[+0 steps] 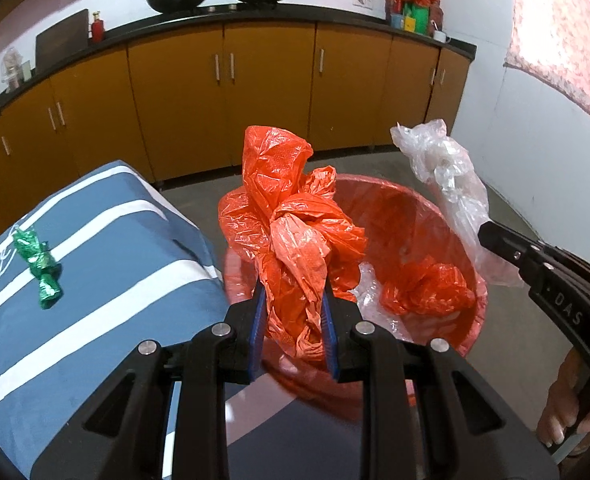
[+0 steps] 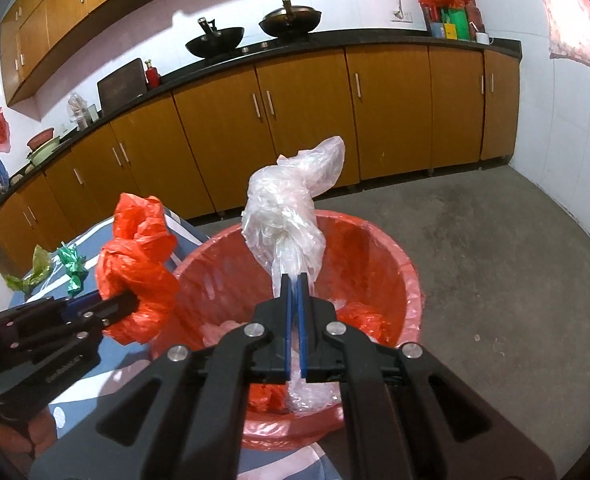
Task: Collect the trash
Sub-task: 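Open both tools to drop the red and clear bags into the wastebasket, then bring both open tools back over the green bags on the table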
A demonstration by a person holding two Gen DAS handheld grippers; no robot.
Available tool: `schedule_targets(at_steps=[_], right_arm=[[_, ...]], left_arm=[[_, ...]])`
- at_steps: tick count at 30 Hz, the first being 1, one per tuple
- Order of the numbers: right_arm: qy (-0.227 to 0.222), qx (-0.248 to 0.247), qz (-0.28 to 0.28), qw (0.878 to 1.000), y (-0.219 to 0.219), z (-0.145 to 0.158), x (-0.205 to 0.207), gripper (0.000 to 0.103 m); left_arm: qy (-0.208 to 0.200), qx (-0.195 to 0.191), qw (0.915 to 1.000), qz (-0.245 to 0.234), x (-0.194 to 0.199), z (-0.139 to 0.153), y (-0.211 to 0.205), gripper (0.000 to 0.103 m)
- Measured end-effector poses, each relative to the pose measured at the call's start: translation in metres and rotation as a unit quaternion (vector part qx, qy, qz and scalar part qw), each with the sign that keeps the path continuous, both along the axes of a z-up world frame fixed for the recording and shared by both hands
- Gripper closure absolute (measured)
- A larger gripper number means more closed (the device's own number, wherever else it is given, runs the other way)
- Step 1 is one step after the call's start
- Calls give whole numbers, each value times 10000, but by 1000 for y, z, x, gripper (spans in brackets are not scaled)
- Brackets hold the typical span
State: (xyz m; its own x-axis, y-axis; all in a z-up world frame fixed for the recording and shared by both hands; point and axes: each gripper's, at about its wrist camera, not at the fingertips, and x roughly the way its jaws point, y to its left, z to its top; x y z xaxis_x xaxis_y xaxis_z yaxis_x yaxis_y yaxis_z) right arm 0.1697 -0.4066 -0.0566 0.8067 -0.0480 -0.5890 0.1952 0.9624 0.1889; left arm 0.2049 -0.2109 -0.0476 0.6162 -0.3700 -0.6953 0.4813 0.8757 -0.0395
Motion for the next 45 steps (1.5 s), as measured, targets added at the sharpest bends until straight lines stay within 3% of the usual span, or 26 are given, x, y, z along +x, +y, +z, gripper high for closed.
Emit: schedule_targets(at_steps=[6,7,9,10,13,28,37,45], right_arm=[[-14,94,-19,10000,-10,-4,5,98],[-29,135,-7,9999,-11,-5,6,94],[-49,163,-47,9998,-13,-6,6,93],[-42,209,-48,9998,-14,-8,5,87],[-37,256,-84,9996,-17,-12,2,79],[-80,175,-38,9998,-4,-2,5,77],[-160,-87,606,9980,54,22,26,76],[23,-161,1657,9860,159,26,70,73]], left_arm=[[45,30,9999,-105,5,-2,-13,74],[41,33,9999,-95,5,-3,-15,70],[77,0,9999,-105,7,-5,-16,52],[64,-10,9999,-86,7,-5,-15,50],[104,-6,9999,-21,7,-9,-11,50],[124,-98,9972,732,9,-11,50,49],[-139,-26,9887,1489,12,-2,142,45],[-350,333,9675,2480,17,-6,261,41]])
